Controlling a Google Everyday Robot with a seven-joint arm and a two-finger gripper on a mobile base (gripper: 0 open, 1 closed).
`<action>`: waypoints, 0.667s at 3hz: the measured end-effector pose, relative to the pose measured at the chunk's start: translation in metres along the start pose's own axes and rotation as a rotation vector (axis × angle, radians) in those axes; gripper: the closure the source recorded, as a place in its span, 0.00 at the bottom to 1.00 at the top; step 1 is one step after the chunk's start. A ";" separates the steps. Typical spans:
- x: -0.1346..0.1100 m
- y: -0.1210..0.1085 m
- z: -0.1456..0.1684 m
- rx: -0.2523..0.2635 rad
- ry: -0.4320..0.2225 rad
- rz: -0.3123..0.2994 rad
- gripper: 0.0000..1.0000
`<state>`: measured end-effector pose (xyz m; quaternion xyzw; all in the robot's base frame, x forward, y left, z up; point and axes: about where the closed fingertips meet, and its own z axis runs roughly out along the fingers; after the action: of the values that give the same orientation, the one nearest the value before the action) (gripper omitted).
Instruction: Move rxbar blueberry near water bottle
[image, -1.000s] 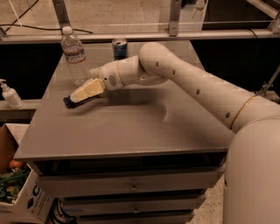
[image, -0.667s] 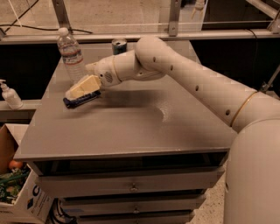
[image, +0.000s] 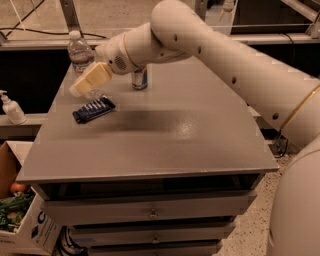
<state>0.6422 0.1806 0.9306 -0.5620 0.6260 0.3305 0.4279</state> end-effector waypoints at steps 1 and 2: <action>-0.031 -0.005 -0.044 0.112 0.066 -0.075 0.00; -0.055 -0.003 -0.094 0.234 0.130 -0.134 0.00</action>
Offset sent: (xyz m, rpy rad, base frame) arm -0.0293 -0.1139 0.1508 -0.2452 -0.3228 -0.2901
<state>0.6297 0.1189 1.0202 -0.5687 0.6477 0.1890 0.4704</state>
